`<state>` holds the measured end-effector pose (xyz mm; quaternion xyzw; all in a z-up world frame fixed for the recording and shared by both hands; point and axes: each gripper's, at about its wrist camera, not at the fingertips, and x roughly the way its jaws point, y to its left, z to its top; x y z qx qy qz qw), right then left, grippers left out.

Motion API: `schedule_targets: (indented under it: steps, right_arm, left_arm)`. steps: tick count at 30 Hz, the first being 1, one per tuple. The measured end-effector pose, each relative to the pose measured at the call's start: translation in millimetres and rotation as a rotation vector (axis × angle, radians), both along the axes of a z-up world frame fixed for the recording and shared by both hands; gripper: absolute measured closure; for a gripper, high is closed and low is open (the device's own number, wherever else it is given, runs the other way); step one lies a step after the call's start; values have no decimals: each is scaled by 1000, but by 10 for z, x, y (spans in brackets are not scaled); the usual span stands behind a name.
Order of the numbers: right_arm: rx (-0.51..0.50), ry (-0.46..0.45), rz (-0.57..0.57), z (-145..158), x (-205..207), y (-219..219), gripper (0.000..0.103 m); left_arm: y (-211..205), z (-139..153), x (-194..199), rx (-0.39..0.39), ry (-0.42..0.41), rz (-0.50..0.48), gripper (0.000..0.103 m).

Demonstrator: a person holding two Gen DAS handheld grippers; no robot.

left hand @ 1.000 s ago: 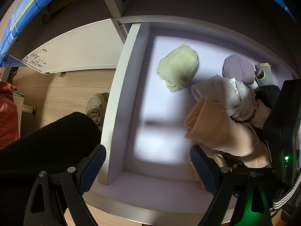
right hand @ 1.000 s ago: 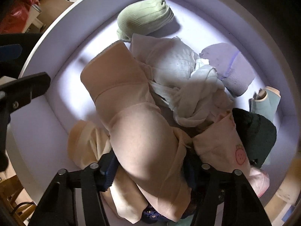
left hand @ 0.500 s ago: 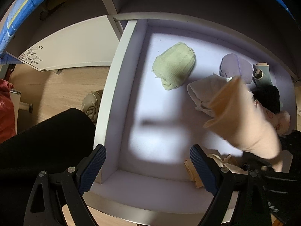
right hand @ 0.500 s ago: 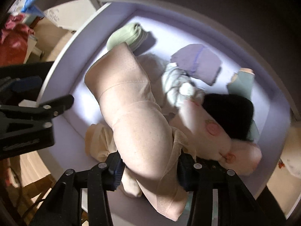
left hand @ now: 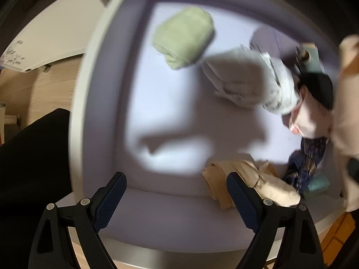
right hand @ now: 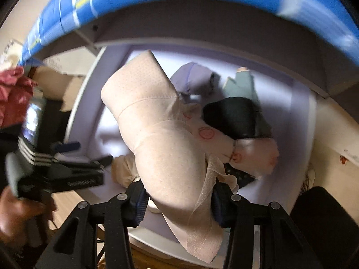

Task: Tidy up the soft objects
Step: 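Carry the beige garment with the right gripper into the gold tray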

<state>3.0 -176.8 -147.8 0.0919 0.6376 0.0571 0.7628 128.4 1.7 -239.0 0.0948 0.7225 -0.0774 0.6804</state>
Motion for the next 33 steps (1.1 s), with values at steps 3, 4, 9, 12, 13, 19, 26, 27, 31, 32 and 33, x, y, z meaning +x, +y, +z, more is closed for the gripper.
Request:
schedule_targets:
  steps: [3,4,9,12,13,19,26,27,31,32,33]
  right_arm:
    - [33,-20,-36,189,-110,-102,56]
    - [47,-24,-46,257,-143,-133,56]
    - [68,-66,-75,547,-211,-235,56]
    - [85,-94,-86,747,-241,-281,56]
    - [88,-110,-88,846,-256,-296,56]
    - [114,-182,-106,1324,-348,-388,56]
    - [291,-281,-188,1982,-329,-629,56]
    - [322,-295,-205,2103,-277,-691,56]
    - [347,-330,-283,2474,6,-877,56]
    - [338,-339,-305,2549,145,-911,56]
    - [332,-343,-323,2591,252,-941,56]
  left_arm:
    - [-116,-69,-59,22,19,-61,11]
    - [-141,-85,-71,26,24,-76,11]
    - [-321,-204,-151,71,48,-172,11]
    - [-401,-259,-201,96,56,-219,11]
    - [-424,-275,-213,100,60,-233,11]
    - [-584,-358,-195,122,69,-266,11]
    - [-694,-430,-253,147,71,-288,11]
    - [-710,-433,-258,148,71,-290,10]
    - [-738,-429,-282,147,73,-290,10]
    - [-729,-430,-282,146,73,-289,10]
    - [-737,-432,-282,146,75,-287,10]
